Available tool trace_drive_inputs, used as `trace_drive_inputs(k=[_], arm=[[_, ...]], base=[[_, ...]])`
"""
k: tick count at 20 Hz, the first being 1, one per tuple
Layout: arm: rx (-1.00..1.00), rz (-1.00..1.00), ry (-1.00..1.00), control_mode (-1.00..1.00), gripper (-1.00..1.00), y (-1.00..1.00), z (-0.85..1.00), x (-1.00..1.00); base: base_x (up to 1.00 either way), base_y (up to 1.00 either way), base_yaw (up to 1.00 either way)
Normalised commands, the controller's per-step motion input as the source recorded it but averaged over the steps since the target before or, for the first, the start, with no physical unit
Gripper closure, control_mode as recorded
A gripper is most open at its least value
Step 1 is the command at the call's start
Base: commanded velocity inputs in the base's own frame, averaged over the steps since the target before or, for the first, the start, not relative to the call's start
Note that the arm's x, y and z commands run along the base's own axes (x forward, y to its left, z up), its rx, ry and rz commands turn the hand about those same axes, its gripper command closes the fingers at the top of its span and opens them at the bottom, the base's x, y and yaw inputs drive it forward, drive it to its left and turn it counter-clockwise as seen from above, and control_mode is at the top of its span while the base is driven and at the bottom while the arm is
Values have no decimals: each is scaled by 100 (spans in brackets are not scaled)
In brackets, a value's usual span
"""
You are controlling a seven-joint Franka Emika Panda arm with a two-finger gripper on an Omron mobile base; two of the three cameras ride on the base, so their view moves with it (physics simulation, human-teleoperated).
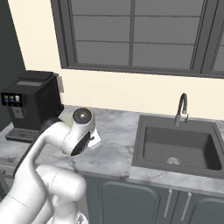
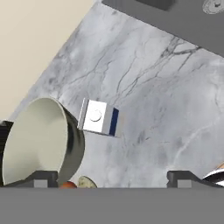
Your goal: Gather the eggs and milk located in the vicinity of the sink area and place them right next to the bowl.
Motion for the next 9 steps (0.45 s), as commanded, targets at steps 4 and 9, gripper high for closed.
trace_drive_inputs(k=[4, 9], arm=[[-9, 7, -47, -100, -100, 13, 19, -100], [-24, 3, -38, -100, -100, 57, 12, -74]], base=[[0, 0, 0], [0, 0, 0]])
